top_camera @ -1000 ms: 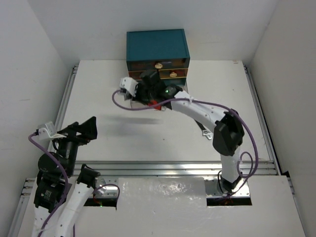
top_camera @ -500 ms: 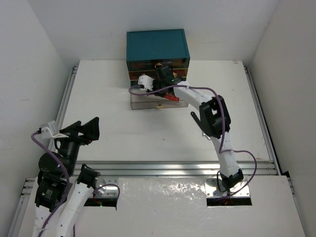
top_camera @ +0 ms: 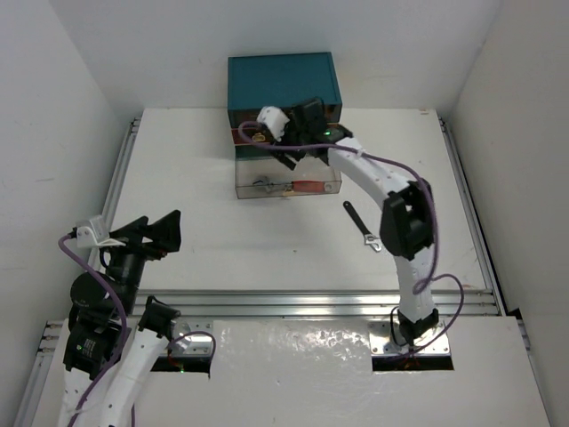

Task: Sort the tools into containers

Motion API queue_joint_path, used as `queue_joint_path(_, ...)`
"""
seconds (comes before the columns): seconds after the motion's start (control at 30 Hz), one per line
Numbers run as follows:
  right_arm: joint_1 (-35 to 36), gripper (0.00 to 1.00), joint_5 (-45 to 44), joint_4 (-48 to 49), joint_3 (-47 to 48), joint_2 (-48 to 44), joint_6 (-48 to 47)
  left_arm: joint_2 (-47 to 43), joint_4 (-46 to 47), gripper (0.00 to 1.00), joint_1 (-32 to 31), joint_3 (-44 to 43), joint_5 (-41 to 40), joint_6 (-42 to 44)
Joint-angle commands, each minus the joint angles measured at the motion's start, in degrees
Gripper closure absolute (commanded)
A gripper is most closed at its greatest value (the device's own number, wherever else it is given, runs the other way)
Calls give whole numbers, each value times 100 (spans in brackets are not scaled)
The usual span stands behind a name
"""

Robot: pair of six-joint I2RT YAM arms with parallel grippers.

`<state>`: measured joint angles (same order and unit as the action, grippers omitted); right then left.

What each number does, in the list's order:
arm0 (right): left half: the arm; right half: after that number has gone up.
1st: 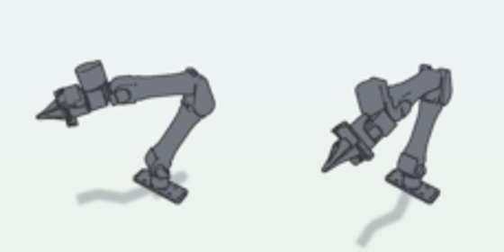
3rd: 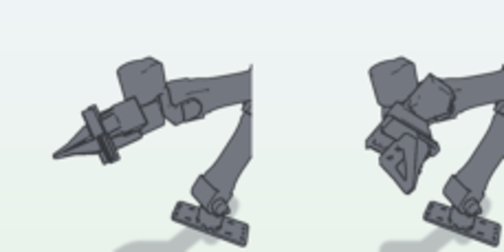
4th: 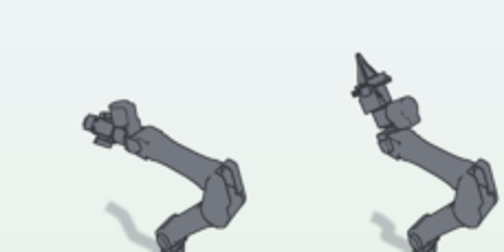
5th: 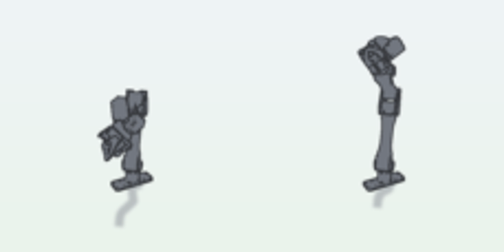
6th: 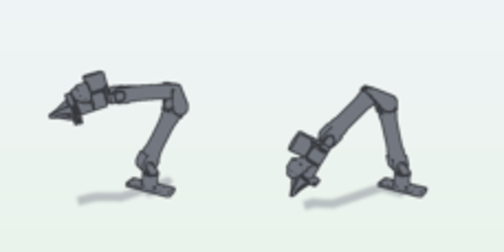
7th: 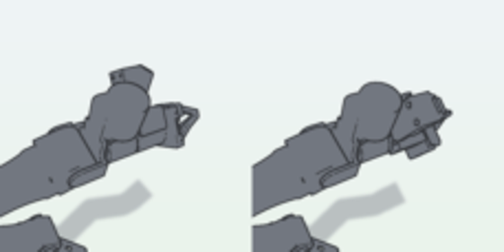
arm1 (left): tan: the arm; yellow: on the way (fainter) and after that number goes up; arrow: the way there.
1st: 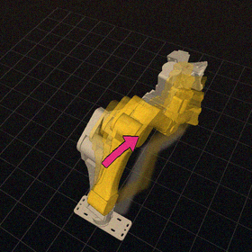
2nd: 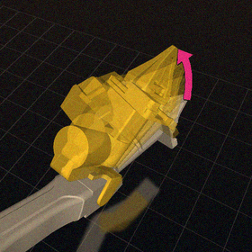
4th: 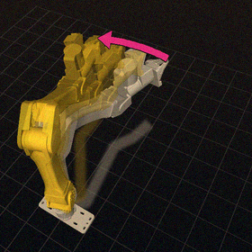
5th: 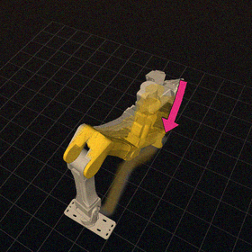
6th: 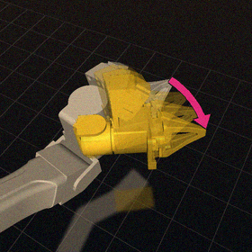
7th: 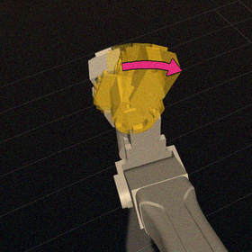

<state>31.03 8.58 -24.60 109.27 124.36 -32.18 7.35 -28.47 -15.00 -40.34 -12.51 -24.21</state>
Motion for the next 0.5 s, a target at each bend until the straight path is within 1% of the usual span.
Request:
queue_joint_path(0.0,-474,27,-418,-201,-317,-1350,2182,47,237,0,68,8,74,92)
queue_joint_path(0.03,-675,22,-479,-690,-763,-1535,2529,29,237,0,59,8,74,92)
queue_joint_path(0.1,-799,21,-654,-1229,-1213,-1931,2935,3,245,0,59,26,91,92)
queue_joint_path(0.13,-887,21,-821,-1344,-1859,-2054,3024,3,254,0,59,26,100,100)
queue_joint_path(0.17,-940,21,-901,-1302,-2223,-2334,3164,3,263,0,68,26,126,100)
queue_joint_path(0.2,-993,21,-945,-1241,-2922,-2476,3218,11,263,0,68,26,135,100)
queue_joint_path(0.3,-1326,21,-893,-1012,-3874,-2846,3517,29,254,0,59,17,179,118)
queue_joint_path(0.4,-1450,22,-893,-1161,-4290,-2864,3421,3,245,0,68,17,179,118)
queue_joint_path(0.47,-1564,22,-674,-1161,-4458,-2829,3298,-41,254,0,68,26,188,127)
